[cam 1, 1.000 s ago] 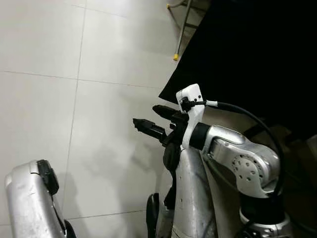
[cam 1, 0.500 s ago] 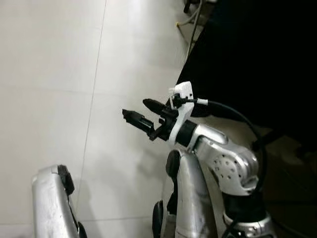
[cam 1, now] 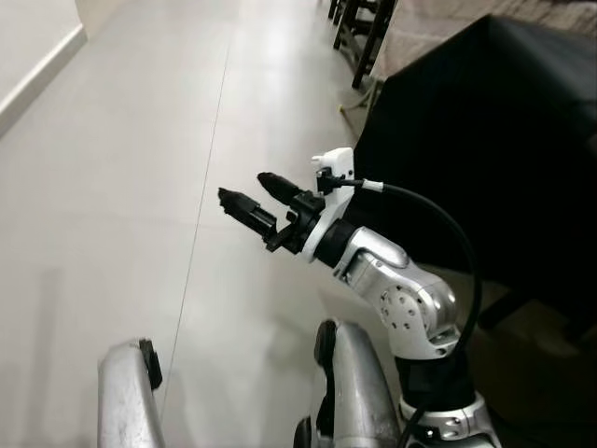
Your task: Building children table
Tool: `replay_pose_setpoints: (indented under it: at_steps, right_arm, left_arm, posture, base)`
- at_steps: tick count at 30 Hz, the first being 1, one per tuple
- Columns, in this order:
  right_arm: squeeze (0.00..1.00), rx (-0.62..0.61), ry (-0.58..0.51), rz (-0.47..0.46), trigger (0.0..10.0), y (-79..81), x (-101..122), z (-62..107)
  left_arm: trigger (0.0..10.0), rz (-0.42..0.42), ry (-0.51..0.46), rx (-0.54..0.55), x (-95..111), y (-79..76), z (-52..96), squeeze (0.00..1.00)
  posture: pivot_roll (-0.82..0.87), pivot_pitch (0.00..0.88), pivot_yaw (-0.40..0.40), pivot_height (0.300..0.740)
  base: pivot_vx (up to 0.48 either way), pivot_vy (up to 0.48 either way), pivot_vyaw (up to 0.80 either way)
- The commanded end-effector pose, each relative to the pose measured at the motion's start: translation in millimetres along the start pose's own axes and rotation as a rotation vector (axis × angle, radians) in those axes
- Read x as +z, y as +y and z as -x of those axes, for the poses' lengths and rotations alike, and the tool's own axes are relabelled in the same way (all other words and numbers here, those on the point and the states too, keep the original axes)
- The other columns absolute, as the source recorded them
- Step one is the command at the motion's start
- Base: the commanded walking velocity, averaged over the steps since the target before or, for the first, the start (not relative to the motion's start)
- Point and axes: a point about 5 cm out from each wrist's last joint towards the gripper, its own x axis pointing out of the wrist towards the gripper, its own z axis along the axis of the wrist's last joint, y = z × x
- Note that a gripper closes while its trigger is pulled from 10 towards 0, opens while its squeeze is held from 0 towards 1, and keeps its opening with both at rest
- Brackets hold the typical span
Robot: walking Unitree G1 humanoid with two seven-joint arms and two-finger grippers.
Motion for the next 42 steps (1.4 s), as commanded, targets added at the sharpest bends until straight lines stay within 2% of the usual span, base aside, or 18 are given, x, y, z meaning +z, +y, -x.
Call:
replay_pose_setpoints:
  at_steps: [1,3,6,9,10,11,13,14,17,19,29,31,36,42]
  right_arm:
    - [0.0,0.002,-0.006,-0.041,10.0,-3.1,-5,3.0]
    - [0.0,0.009,-0.007,-0.056,10.0,-2.9,-7,2.5]
    - [0.0,0.012,-0.014,-0.119,10.0,-4.1,-12,0.5]
    - [0.0,0.012,-0.021,-0.144,10.0,-4.9,-14,-0.5]
    - [0.0,0.014,-0.025,-0.167,10.0,-5.6,-16,-1.7]
    - [0.0,0.014,-0.025,-0.167,10.0,-5.6,-16,-1.7]
    - [0.0,0.025,-0.037,-0.211,10.0,-5.8,-18,-4.0]
    - [0.0,0.025,-0.037,-0.211,10.0,-5.8,-18,-4.0]
    - [0.0,0.051,-0.049,-0.264,10.0,-4.6,-21,-4.0]
    - [0.0,0.059,-0.048,-0.281,10.0,-4.1,-24,-3.2]
    - [0.0,0.064,-0.038,-0.3,10.0,-1.8,-32,-4.8]
    - [0.0,0.06,-0.041,-0.301,10.0,-2.5,-33,-7.1]
    - [0.0,0.058,-0.047,-0.292,10.0,-4.0,-32,-9.6]
    - [0.0,0.049,-0.042,-0.262,10.0,-7.5,-31,-7.3]
  left_arm:
    - [10.0,-0.007,-0.059,-0.047,10,-0.1,0.3,0.0]
    - [10.0,-0.005,-0.085,-0.061,15,-1.4,-0.8,0.0]
    - [10.0,0.0,-0.167,-0.073,36,-2.1,-6.3,0.0]
    - [10.0,0.011,-0.189,-0.082,43,-4.1,-7.4,0.0]
    - [10.0,0.024,-0.231,-0.123,54,-10.2,-8.0,0.0]
    - [10.0,0.024,-0.231,-0.123,54,-10.2,-8.0,0.0]
    - [10.0,0.05,-0.319,-0.227,76,-26.0,-6.1,0.0]
    - [10.0,0.05,-0.319,-0.227,76,-26.0,-6.1,0.0]
    - [10.0,0.099,-0.409,-0.351,102,-45.9,-1.0,0.0]
    - [10.0,0.112,-0.444,-0.404,113,-52.9,2.0,0.0]
    - [10.0,0.111,-0.489,-0.483,126,-61.5,7.7,0.0]
    - [10.0,0.12,-0.497,-0.527,131,-66.2,12.8,0.0]
    - [10.0,0.122,-0.483,-0.582,130,-73.6,21.0,0.0]
    - [10.0,0.119,-0.474,-0.609,131,-77.0,23.2,0.0]
  posture:
    - [0.07,0.0,-0.145,0.45]
    - [0.07,0.0,-0.145,0.455]
    - [0.09,0.0,-0.148,0.47]
    - [0.1,0.0,-0.148,0.475]
    - [0.1,0.0,-0.151,0.48]
    - [0.1,0.0,-0.151,0.48]
    - [0.1,0.0,-0.147,0.49]
    - [0.1,0.0,-0.147,0.49]
    - [0.1,0.0,-0.138,0.505]
    - [0.11,0.0,-0.137,0.515]
    - [0.11,0.0,-0.133,0.535]
    - [0.12,0.0,-0.136,0.545]
    - [0.12,0.0,-0.136,0.565]
    - [0.12,0.0,-0.133,0.585]
  base:
    - [0.0,0.0,0.0]
    - [0.0,0.0,0.0]
    - [0.0,0.0,0.0]
    - [0.0,0.0,0.0]
    - [0.0,0.0,0.0]
    - [0.0,0.0,0.0]
    - [0.0,0.0,0.0]
    - [0.0,0.0,0.0]
    - [0.0,0.0,0.0]
    - [0.0,0.0,0.0]
    - [0.0,0.0,0.0]
    - [0.0,0.0,0.0]
    - [0.0,0.0,0.0]
    - [0.0,0.0,0.0]
